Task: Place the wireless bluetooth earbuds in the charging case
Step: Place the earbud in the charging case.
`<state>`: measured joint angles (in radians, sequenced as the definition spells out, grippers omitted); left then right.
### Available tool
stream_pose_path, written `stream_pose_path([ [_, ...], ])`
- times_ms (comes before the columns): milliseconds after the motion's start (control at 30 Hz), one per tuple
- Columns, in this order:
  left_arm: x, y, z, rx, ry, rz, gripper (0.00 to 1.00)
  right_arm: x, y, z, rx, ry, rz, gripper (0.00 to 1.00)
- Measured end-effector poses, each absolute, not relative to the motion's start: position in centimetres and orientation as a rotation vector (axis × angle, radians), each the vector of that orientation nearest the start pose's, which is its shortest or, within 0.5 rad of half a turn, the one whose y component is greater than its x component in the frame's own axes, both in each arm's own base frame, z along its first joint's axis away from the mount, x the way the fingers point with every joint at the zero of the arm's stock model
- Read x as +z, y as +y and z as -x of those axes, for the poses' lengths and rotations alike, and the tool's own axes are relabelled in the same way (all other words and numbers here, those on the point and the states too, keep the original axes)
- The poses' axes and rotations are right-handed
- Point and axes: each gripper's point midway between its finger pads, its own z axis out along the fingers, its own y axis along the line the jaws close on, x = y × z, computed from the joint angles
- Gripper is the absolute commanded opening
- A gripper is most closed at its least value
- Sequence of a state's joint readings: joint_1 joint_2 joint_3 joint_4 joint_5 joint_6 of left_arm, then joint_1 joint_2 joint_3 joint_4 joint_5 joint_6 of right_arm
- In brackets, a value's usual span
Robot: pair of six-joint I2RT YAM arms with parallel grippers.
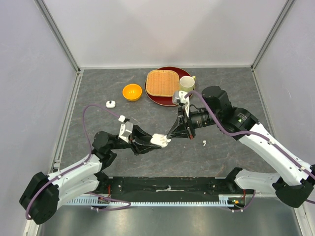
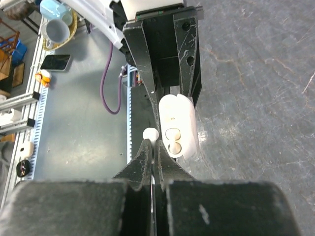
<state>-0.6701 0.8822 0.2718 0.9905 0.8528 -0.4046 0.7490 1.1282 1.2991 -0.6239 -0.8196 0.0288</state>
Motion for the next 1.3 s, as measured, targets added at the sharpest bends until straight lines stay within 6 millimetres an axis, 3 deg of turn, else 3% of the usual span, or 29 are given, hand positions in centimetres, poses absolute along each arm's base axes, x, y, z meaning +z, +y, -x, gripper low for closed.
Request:
stream_pose_path([
  [467, 25.3, -28.5, -10.5, -1.505, 1.095, -1.079, 0.02, 32.0, 30.9, -11.0, 1.309, 1.714, 1.357, 0.0],
  [1033, 25.3, -28.5, -10.0, -1.519, 1.082, -1.105, 0.02, 29.8, 33.2, -10.9, 1.254, 1.739, 1.449, 0.0],
  [1300, 25.0, -28.5, -9.9, -1.528, 1.096, -1.113, 0.02, 29.5, 33.3, -10.9, 1.226, 1.739, 1.464, 0.0],
])
